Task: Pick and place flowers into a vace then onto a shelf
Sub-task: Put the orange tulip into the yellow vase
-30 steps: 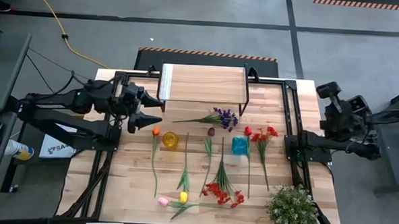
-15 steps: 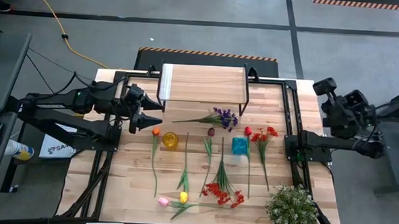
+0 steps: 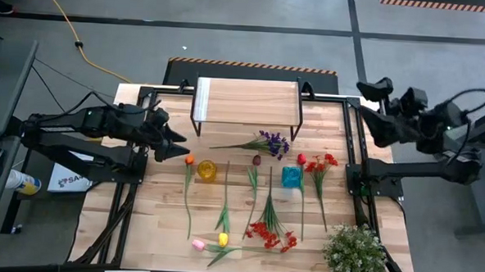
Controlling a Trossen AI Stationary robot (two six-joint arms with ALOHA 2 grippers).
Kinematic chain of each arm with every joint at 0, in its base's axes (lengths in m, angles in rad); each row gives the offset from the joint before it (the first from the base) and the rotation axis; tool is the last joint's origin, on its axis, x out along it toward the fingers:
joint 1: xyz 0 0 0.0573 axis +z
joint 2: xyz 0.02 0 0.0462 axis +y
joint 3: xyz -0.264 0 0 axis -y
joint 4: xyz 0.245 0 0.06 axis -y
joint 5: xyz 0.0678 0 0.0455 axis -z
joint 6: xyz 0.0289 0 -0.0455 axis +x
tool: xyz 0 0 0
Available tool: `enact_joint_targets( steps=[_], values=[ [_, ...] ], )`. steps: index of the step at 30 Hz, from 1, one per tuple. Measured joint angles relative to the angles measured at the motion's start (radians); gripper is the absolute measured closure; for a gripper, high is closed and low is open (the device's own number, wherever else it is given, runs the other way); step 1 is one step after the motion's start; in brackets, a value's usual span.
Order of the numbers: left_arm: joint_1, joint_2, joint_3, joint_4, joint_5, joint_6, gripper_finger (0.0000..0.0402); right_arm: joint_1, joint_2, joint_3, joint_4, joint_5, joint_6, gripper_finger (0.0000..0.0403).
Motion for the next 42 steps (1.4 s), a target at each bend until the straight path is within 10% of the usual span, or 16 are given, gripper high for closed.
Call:
enact_joint_targets(
  steps=[19, 42],
  values=[
    [0.000, 0.065, 0.000, -0.397, -0.053, -0.376, 0.0002, 0.000, 0.110, 0.186, -0.171, 0.498, 0.000, 0.0020],
    [0.000, 0.439, -0.002, -0.398, -0.077, -0.368, 0.0002, 0.000, 0.112, 0.186, -0.259, 0.423, -0.036, 0.0020]
  ],
)
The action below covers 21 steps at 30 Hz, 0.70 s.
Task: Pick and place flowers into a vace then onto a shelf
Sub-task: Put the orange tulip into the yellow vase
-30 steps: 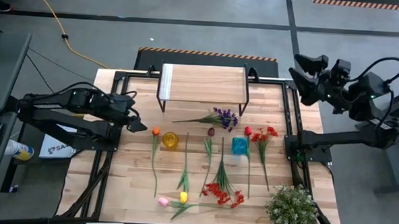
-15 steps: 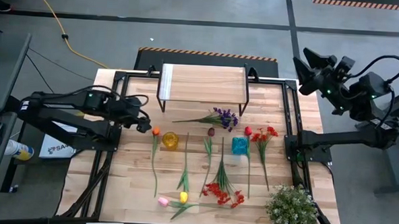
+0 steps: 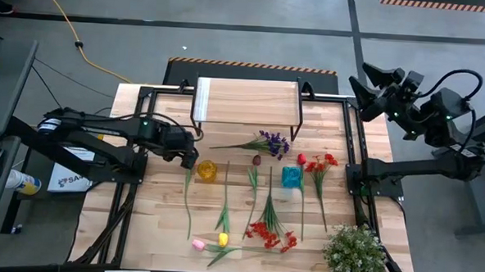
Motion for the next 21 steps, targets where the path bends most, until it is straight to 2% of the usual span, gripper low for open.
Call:
enact_joint_targets(
  steps=[6, 12, 21],
  values=[
    [-0.001, 0.053, 0.000, 0.005, 0.031, 0.000, 0.0002, 0.000, 0.000, 0.000, -0.082, -0.027, 0.043, 0.0020],
    [-0.071, 0.055, 0.000, 0.043, 0.036, -0.009, 0.0002, 0.000, 0.000, 0.000, -0.154, -0.092, 0.035, 0.0020],
    [-0.187, 0.054, 0.000, 0.047, 0.023, -0.153, 0.0002, 0.000, 0.000, 0.000, -0.208, -0.093, 0.035, 0.0020]
  ],
)
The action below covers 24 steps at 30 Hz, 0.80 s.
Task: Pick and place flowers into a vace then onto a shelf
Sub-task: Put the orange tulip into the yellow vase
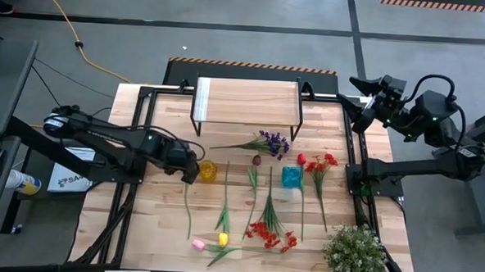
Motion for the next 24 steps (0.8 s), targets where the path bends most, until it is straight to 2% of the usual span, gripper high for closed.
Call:
enact_joint_targets(
  steps=[4, 9, 16, 24],
  values=[
    [-0.040, 0.000, -0.008, 0.012, -0.019, -0.047, 0.0002, 0.000, 0.000, 0.000, 0.000, 0.000, 0.000, 0.0020],
    [-0.074, 0.000, -0.092, 0.086, -0.012, -0.124, 0.0002, 0.000, 0.000, 0.000, 0.000, 0.000, 0.002, 0.0020],
    [-0.127, 0.000, -0.222, 0.317, 0.011, -0.205, 0.0002, 0.000, 0.000, 0.000, 0.000, 0.000, 0.001, 0.0020],
    [-0.140, 0.000, -0.289, 0.382, -0.017, -0.270, 0.0002, 0.000, 0.000, 0.000, -0.006, -0.020, -0.024, 0.0020]
  ],
)
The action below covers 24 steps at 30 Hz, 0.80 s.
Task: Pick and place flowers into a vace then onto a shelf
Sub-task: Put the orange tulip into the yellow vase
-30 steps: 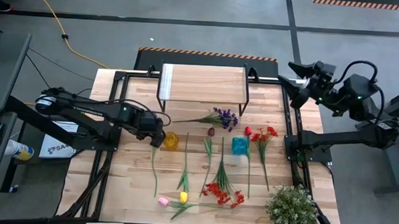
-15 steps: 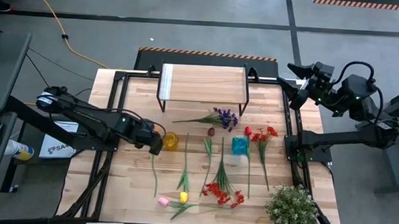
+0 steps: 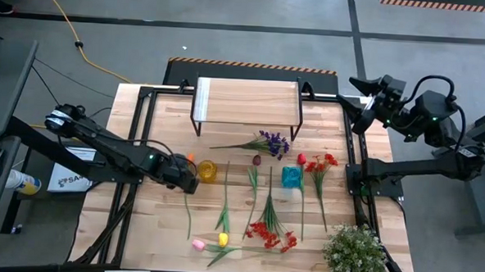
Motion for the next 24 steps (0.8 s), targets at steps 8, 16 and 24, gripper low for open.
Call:
enact_joint_targets(
  steps=[8, 16, 24],
  values=[
    [0.000, 0.000, -0.014, 0.000, -0.021, -0.020, 0.0002, 0.000, 0.000, 0.000, -0.050, -0.013, 0.004, 0.0020],
    [0.000, 0.033, -0.015, 0.021, -0.022, -0.023, 0.0002, 0.000, 0.000, 0.000, -0.054, 0.008, 0.003, 0.0020],
    [0.000, 0.136, -0.014, 0.096, -0.009, -0.020, 0.0002, 0.000, 0.000, 0.000, -0.053, -0.044, 0.007, 0.0020]
  ],
)
